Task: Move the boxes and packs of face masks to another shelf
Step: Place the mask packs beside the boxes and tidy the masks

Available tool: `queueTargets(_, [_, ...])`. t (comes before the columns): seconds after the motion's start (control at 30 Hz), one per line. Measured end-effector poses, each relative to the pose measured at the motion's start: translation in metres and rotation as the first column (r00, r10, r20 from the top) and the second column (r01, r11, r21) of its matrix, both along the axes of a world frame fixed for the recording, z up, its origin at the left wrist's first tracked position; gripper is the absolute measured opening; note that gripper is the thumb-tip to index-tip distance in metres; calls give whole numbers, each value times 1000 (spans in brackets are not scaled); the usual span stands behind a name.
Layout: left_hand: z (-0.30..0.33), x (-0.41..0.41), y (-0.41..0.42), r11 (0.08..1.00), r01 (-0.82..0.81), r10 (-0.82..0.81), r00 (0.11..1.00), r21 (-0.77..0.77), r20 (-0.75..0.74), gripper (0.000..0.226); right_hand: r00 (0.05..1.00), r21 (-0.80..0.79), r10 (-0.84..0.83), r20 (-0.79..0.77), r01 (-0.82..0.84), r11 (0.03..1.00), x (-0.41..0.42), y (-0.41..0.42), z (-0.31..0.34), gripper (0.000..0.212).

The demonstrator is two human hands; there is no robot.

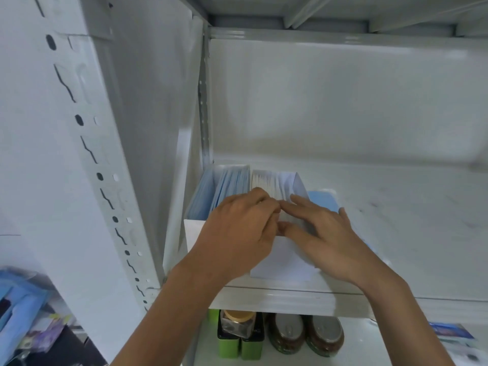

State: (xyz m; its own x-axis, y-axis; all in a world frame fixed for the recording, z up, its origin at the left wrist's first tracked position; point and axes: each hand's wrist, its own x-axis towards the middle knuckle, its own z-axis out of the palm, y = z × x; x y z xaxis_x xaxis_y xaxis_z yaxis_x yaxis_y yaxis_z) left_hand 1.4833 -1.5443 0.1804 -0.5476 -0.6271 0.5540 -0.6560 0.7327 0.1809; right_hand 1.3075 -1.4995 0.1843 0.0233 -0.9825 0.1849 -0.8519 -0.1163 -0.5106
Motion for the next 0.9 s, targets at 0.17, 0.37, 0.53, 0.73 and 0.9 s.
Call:
queueTargets(0.17, [6, -4, 0, 995, -88, 89, 996, 42, -11, 9, 991, -4, -135, 13, 135, 991, 4, -5, 11, 50])
queueTargets(0.37, [-1, 1, -4, 999, -36, 35, 999, -12, -37, 22, 970, -167, -239, 48, 243, 955, 8, -8, 3, 48])
queueTargets(0.53, [-6, 13, -3, 994, 106, -108, 993, -41, -39, 40, 973, -185, 38, 226, 4, 983, -1, 5, -17, 55])
queueTargets(0.73, [-8, 22, -3, 991, 128, -127, 992, -40, 11, 42, 983, -183, 142, 115, -120, 976, -24, 21, -31, 68])
queueTargets(0.9, [-9, 29, 1, 979, -46, 21, 992, -199, -125, 44, 992, -168, 88, 94, -71, 983, -24, 14, -29, 69])
